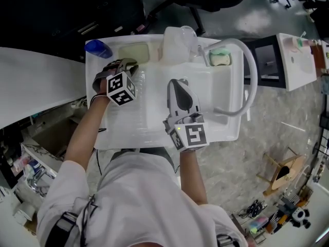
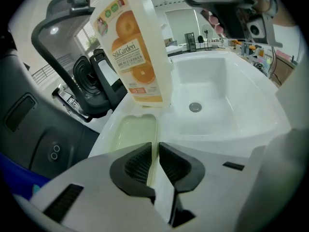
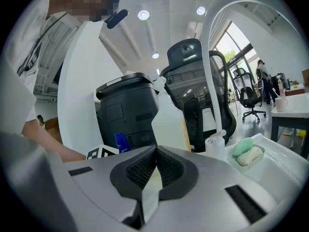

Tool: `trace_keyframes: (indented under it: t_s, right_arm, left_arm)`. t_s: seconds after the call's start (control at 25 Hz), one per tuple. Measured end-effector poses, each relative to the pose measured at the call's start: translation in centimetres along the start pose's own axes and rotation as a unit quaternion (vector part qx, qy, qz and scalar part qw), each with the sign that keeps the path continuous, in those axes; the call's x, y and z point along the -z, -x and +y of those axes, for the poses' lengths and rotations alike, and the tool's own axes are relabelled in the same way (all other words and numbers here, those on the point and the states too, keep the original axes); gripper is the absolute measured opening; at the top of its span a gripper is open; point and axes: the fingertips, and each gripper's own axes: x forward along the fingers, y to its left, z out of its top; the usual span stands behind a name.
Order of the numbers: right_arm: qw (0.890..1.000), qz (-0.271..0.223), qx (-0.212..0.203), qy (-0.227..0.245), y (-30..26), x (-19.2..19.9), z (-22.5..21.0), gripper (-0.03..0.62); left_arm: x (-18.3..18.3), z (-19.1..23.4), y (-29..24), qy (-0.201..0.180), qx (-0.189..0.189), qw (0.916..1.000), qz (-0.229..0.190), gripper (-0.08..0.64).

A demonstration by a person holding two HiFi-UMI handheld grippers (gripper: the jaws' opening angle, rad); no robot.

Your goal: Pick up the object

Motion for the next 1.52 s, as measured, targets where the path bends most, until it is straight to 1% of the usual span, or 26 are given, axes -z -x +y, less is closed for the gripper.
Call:
trace_keyframes:
  t_s: [0.12,0.32,0.68,0.84,1.0,1.16,1.32,1.52]
  right_arm:
    - [1.0,-0.004,0.004,0.001,0.4,-0.4,0.2,0.006]
    - [1.0,-0.01,0.007,0.006,1.4,-1.0,0.5,0.006]
    - [0.999,-0.028,0.014,0.006,3.4,-2.3,2.2,0.005]
    - [0.999,-0.035,0.014,0.014,4.6,-2.9,3.3,0.006]
    - [0.999,-0.042,0.017,0.02,6.0,-3.4,4.6,0.006]
    - [0.998,-0.048,0.019,0.023,7.5,-3.9,6.1,0.006]
    - [0.998,-0.059,0.025,0.025,9.0,-4.5,7.6,0.005]
    - [0.996,-0.067,0.033,0.039,11.0,-5.0,9.5,0.005]
  left_arm:
    - [-0.5,-0.1,0.6,0.022,0.003,0.9996,-0.014,0.058]
    - [-1.7,-0.3,2.0,0.033,-0.001,0.9989,-0.034,0.052]
    - [-4.1,0.0,7.3,0.054,-0.031,0.9943,-0.087,0.051]
    - [-4.8,-0.3,10.2,0.065,-0.044,0.991,-0.109,0.052]
    - [-5.7,-0.7,13.9,0.078,-0.062,0.9854,-0.138,0.051]
    - [-6.1,-1.3,17.7,0.081,-0.087,0.9789,-0.166,0.052]
    - [-5.8,-2.0,21.2,0.094,-0.103,0.9719,-0.19,0.051]
    - [-4.8,-2.5,25.8,0.097,-0.138,0.9631,-0.21,0.052]
